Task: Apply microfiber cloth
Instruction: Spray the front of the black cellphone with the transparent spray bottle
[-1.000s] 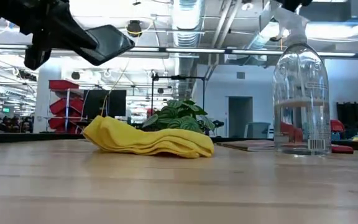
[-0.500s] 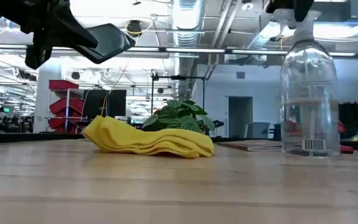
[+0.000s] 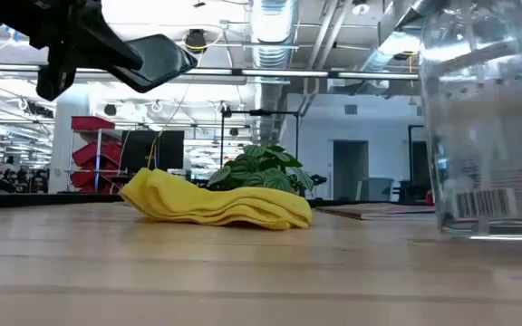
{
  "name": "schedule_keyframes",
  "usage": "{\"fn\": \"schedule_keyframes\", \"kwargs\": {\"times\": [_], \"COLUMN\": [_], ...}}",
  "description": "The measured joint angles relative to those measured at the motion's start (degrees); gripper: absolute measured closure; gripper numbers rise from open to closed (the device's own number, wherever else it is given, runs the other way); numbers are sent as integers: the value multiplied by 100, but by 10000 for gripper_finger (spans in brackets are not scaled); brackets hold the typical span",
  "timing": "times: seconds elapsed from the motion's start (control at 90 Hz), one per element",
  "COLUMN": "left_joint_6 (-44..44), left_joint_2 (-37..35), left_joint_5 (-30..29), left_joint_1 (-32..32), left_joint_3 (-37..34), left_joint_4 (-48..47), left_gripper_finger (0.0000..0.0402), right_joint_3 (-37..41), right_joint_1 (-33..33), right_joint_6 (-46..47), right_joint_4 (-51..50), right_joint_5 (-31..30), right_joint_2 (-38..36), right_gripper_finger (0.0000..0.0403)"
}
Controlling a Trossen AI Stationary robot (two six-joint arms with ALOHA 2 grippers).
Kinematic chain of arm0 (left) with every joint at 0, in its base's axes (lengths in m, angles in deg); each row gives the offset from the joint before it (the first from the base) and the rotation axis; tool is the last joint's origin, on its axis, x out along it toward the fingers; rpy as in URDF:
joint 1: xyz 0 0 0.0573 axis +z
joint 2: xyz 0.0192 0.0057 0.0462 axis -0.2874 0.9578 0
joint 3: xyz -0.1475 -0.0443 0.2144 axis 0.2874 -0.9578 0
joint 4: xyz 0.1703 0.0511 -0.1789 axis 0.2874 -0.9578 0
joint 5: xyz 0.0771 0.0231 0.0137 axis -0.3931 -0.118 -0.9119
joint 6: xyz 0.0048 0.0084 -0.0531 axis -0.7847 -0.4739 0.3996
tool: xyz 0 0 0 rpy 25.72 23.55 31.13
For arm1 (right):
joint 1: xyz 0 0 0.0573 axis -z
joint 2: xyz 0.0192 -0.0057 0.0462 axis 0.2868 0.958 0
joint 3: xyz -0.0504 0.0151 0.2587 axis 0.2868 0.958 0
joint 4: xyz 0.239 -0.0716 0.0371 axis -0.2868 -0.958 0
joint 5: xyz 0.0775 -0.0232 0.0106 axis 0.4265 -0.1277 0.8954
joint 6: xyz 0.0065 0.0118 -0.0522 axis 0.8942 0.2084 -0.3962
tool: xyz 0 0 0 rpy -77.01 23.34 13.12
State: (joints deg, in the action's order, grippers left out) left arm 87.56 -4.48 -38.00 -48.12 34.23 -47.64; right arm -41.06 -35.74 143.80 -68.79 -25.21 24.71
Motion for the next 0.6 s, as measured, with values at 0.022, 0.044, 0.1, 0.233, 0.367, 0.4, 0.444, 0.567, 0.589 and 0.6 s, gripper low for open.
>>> {"fn": "schedule_keyframes", "kwargs": {"times": [0.022, 0.044, 0.1, 0.233, 0.367, 0.4, 0.444, 0.567, 0.589, 0.6], "left_joint_6": [0, 0, 1, 0, 0, 0, 0, 0, 0, 0], "left_joint_2": [0, 1, 0, 0, 1, 2, 2, 2, 2, 2], "left_joint_5": [2, 2, 3, 4, 20, 19, 29, 43, 46, 46], "left_joint_1": [0, 0, 0, 0, 0, 0, 0, 0, 0, 0], "left_joint_3": [0, 0, 0, 0, 0, 0, 0, 0, 0, 0], "left_joint_4": [1, -3, -7, -6, -10, -11, -3, -13, -18, -20], "left_gripper_finger": [395, 395, 395, 395, 395, 395, 395, 395, 395, 395], "right_joint_3": [-69, -135, -324, -586, -591, -591, -591, -591, -591, -591], "right_joint_1": [-23, -39, -55, -44, -50, -54, -64, -79, -79, -79], "right_joint_6": [24, 68, 182, 381, 472, 502, 557, 595, 592, 589], "right_joint_4": [6, 9, 9, 34, 49, 59, 63, 179, 232, 263], "right_joint_5": [-61, -143, -327, -626, -724, -754, -795, -872, -872, -872], "right_joint_2": [49, 110, 248, 401, 403, 403, 403, 403, 403, 403], "right_gripper_finger": [346, 346, 346, 346, 346, 346, 346, 346, 346, 345]}}
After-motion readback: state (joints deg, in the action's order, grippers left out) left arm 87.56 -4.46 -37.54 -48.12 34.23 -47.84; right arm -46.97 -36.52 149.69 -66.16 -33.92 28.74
